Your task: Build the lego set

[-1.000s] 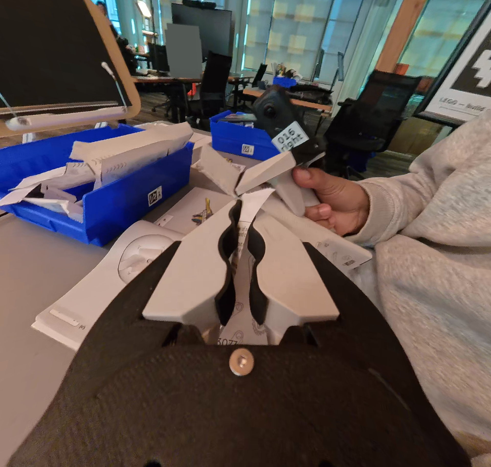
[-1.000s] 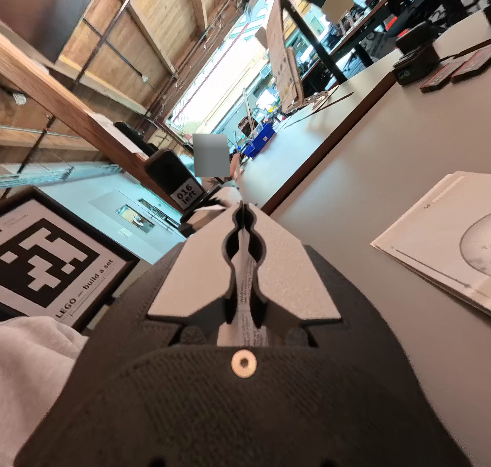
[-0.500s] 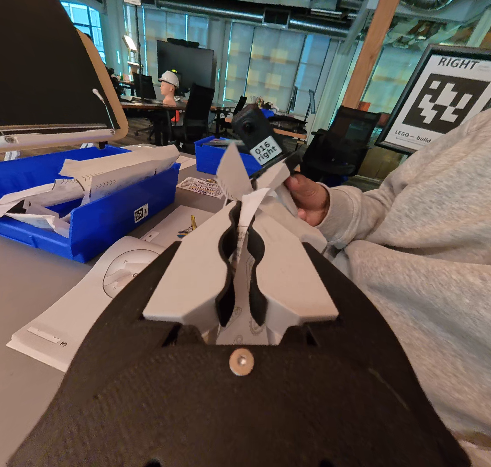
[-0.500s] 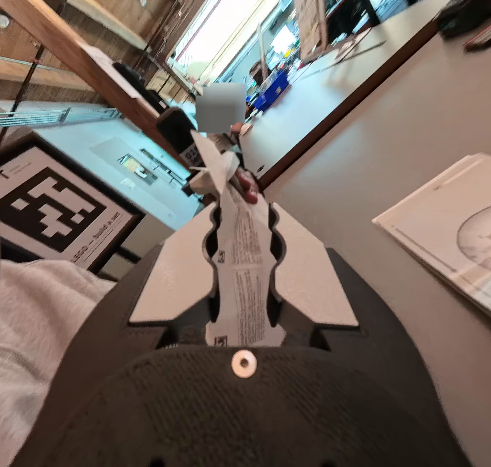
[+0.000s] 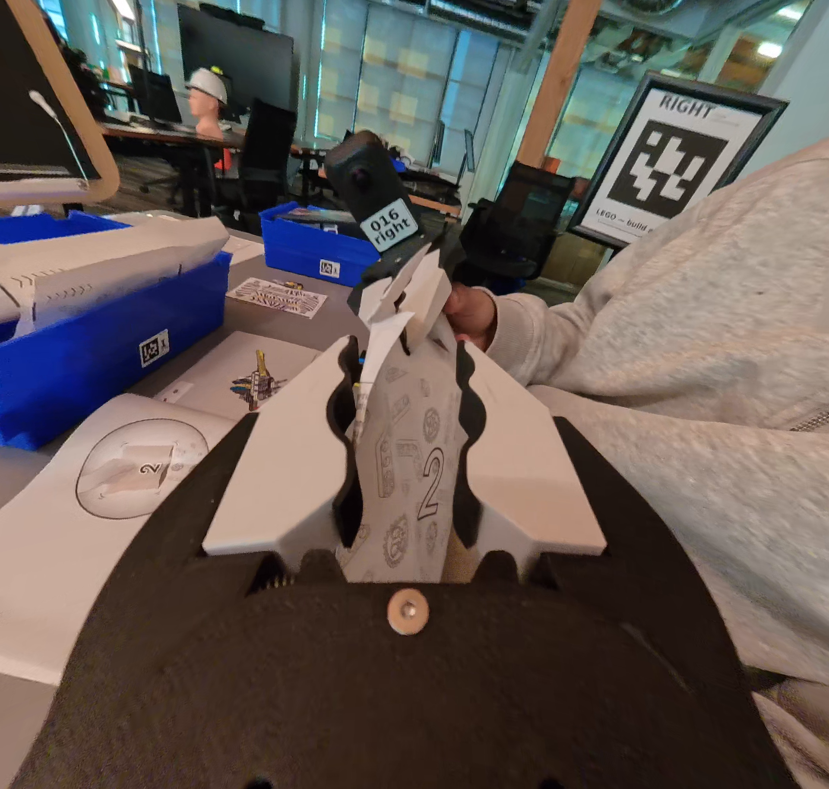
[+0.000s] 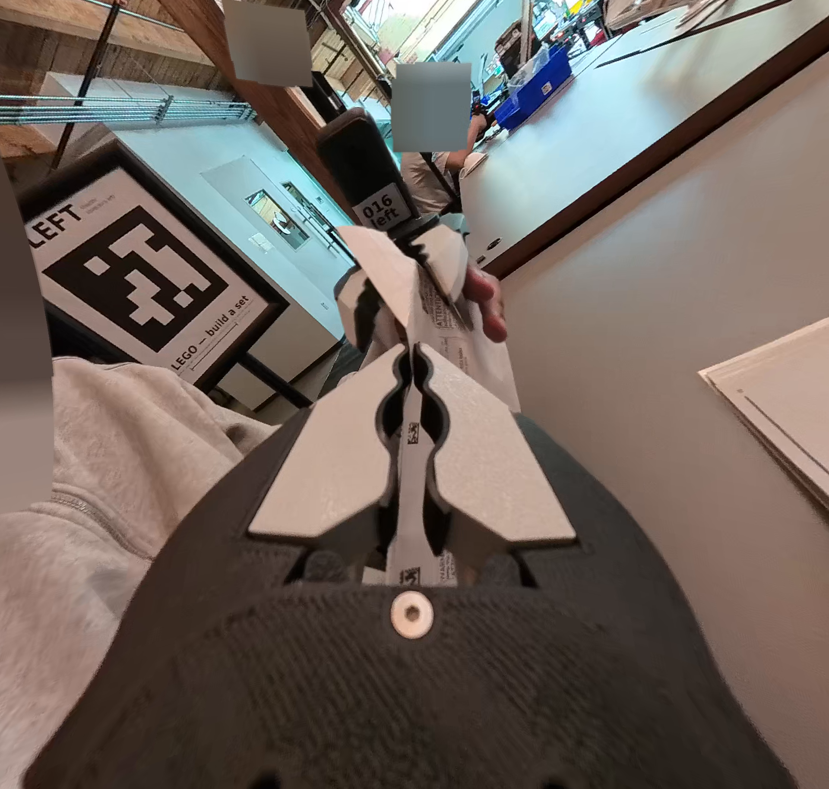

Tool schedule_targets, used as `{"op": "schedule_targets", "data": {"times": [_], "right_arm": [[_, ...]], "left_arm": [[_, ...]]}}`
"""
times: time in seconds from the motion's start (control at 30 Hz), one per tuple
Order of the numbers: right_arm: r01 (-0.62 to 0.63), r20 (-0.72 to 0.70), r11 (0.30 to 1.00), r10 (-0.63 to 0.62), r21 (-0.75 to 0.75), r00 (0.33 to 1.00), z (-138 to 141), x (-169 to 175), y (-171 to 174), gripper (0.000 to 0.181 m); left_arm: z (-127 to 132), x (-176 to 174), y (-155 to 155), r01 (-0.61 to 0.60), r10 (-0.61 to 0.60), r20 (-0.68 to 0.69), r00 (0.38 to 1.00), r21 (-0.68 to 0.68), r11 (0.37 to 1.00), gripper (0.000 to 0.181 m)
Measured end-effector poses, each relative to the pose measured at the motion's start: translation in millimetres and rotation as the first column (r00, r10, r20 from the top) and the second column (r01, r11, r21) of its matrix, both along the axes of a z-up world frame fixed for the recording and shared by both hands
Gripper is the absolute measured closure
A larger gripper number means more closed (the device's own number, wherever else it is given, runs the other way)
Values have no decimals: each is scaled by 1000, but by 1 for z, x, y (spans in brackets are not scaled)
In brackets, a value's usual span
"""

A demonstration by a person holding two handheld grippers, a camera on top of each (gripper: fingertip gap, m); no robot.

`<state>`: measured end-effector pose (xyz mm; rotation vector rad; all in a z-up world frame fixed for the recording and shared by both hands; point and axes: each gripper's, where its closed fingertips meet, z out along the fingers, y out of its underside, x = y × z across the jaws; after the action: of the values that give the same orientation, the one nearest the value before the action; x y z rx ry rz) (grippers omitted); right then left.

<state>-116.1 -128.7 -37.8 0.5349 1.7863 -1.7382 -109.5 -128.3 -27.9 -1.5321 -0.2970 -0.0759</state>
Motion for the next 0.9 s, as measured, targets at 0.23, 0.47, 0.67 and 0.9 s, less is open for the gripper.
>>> {"op": "schedule_targets", "data": {"times": [0.23, 0.47, 0.67, 0.9], "right_arm": [[-19, -28, 1000, 18, -4, 999, 8, 3, 2, 181], [59, -63, 998, -59, -12, 996, 12, -6, 5, 181], [80, 52, 995, -77, -58, 996, 13, -14, 2, 181], [80, 25, 995, -78, -67, 997, 12, -18, 1, 181]], "left_arm": [[-10, 1, 14, -9, 6, -27, 1000, -109, 994, 173], [-6, -6, 17, -59, 51, -69, 996, -117, 991, 181], [-6, -13, 13, -121, 107, -108, 988, -139, 983, 181], [-13, -13, 6, -80, 74, -60, 995, -110, 991, 181]]}}
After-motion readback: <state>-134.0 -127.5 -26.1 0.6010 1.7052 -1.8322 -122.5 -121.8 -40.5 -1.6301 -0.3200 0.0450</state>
